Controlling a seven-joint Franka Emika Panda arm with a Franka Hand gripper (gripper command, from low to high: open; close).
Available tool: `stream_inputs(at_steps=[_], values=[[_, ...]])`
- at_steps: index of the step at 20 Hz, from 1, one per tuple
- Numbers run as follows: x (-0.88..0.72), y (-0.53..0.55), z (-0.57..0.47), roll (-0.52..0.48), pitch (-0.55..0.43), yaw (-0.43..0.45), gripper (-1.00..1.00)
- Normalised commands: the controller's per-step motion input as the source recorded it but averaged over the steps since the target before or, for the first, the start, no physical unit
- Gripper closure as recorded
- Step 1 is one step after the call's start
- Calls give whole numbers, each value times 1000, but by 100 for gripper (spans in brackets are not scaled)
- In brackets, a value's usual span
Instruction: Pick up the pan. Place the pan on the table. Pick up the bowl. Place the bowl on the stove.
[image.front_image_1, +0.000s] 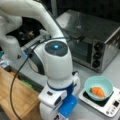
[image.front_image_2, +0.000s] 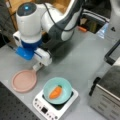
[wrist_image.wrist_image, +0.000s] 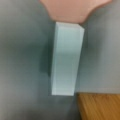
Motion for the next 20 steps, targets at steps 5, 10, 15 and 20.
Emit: stream_inputs(at_steps=[5, 10, 15, 20], values=[[-143, 299, 290, -149, 175, -40, -100], [-168, 309, 340, -149, 162, -29, -100], [-101, 242, 191, -166, 106, -39, -100], [-181, 297, 62, -170, 68, -21, -100]])
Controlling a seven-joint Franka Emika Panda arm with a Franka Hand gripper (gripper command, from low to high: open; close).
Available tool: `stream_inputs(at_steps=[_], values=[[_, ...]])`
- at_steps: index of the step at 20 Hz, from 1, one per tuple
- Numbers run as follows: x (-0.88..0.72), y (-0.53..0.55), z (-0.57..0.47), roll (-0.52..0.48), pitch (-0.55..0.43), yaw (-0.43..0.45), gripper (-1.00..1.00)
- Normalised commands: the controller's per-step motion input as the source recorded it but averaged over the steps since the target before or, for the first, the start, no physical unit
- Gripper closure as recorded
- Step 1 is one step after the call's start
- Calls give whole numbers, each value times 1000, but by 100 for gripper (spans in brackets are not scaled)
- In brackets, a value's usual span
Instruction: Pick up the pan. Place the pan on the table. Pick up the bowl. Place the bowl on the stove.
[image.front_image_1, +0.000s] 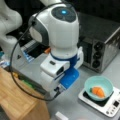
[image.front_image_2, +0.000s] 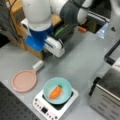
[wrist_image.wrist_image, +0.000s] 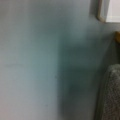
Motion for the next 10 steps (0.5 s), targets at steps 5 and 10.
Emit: stream_inputs(at_steps=[5, 10], values=[[-392, 349, 166, -138, -21, 4, -100], [-376, 202, 39, -33, -92, 54, -100]])
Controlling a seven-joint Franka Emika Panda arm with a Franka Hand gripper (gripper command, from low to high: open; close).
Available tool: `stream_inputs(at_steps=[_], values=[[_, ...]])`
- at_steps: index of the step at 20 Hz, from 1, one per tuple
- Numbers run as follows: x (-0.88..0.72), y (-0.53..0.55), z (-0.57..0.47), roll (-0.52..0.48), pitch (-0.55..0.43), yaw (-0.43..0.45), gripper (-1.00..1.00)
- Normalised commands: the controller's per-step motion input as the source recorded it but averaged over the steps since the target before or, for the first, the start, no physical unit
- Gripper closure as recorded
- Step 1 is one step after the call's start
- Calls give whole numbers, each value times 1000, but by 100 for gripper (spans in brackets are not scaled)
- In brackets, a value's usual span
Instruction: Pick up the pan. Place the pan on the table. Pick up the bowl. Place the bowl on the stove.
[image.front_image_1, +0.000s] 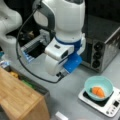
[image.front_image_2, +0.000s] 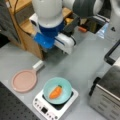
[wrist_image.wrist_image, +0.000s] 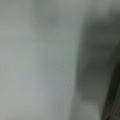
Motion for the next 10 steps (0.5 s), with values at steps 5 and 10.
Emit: stream_inputs(at_steps=[5, 10], values=[[-337, 98, -107, 81, -170, 36, -100], [-330, 112, -85, 86, -191, -8, -100]])
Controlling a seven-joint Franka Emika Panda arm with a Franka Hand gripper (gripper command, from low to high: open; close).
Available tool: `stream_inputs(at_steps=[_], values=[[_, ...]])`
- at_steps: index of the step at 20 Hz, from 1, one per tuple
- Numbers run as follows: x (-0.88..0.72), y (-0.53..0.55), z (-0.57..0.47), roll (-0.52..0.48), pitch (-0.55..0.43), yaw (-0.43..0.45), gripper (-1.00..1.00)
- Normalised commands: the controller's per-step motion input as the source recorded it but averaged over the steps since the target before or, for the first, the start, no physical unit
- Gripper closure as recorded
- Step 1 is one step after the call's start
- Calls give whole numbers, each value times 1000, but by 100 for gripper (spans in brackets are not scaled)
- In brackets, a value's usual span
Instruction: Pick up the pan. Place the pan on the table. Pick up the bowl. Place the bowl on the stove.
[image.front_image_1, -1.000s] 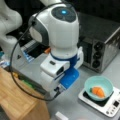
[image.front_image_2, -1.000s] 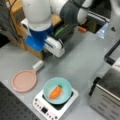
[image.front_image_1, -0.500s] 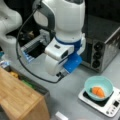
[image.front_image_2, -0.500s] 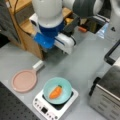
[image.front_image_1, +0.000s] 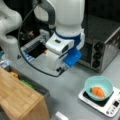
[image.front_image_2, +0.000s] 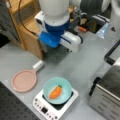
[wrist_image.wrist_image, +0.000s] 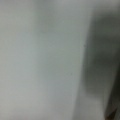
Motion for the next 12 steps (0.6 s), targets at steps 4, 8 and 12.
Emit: stream_inputs(at_steps=[4, 8, 12], values=[[-331, 125, -89, 58, -206, -55, -100], [-285, 111, -92, 63, -183, -72, -100], [-250, 97, -109, 44, -166, -64, -100]])
